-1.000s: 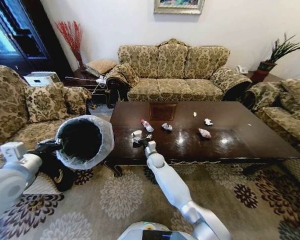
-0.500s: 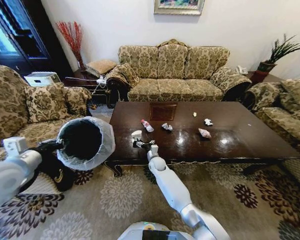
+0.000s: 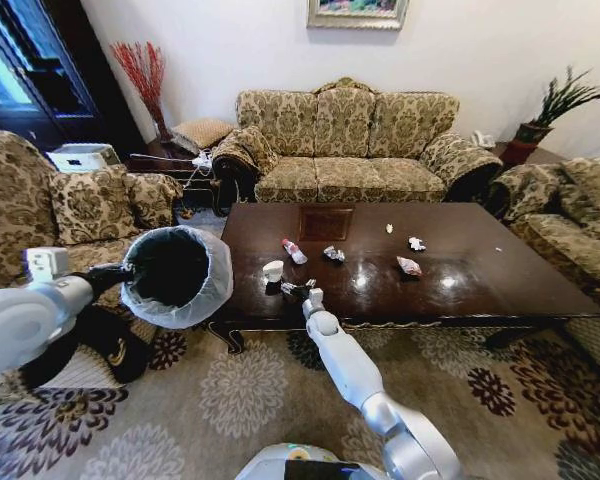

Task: Move to the front of the table and place the trash on the table into the trash bin.

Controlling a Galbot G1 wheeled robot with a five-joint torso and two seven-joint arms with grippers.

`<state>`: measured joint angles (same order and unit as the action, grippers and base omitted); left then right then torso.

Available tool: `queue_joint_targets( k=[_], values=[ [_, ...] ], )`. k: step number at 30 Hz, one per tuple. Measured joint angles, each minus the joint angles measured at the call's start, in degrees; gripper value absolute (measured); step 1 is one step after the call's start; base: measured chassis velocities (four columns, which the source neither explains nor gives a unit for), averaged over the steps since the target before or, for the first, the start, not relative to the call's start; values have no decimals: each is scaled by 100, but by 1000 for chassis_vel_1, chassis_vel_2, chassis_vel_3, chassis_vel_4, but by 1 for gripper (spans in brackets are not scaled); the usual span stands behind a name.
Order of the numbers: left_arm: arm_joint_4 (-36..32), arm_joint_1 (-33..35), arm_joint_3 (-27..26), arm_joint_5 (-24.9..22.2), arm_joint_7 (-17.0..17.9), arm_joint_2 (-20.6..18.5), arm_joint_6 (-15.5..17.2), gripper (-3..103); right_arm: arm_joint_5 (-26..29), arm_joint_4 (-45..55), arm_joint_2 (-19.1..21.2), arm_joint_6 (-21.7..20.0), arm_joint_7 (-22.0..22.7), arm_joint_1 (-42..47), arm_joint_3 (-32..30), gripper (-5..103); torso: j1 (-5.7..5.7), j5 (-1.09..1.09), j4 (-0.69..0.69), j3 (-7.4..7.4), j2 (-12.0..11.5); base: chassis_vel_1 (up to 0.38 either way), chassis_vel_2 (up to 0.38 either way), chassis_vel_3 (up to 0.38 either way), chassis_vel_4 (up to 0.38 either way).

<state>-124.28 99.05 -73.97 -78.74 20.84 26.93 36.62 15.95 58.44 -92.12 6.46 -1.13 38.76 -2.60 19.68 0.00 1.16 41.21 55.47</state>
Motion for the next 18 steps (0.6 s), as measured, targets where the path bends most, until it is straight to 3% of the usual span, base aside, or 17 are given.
queue_joint_targets(
  k=[3, 13, 18],
  values=[
    [-25, -52, 19, 6, -9, 71, -4, 0, -166, 640, 0, -116, -225, 314, 82, 100, -1, 0, 1, -1, 0, 0, 0, 0, 0],
    [-68, -151, 160, 36, -7, 117, -32, 0, -436, 786, -1, -136, -226, 470, 154, 100, -2, -1, 1, -1, 1, -21, 24, 30, -22],
    [-80, -130, 145, 45, -23, 190, -52, 0, -532, 932, -4, -272, 185, 589, 300, 100, -2, 0, 2, -2, 1, -135, 123, 139, -112]
  ],
)
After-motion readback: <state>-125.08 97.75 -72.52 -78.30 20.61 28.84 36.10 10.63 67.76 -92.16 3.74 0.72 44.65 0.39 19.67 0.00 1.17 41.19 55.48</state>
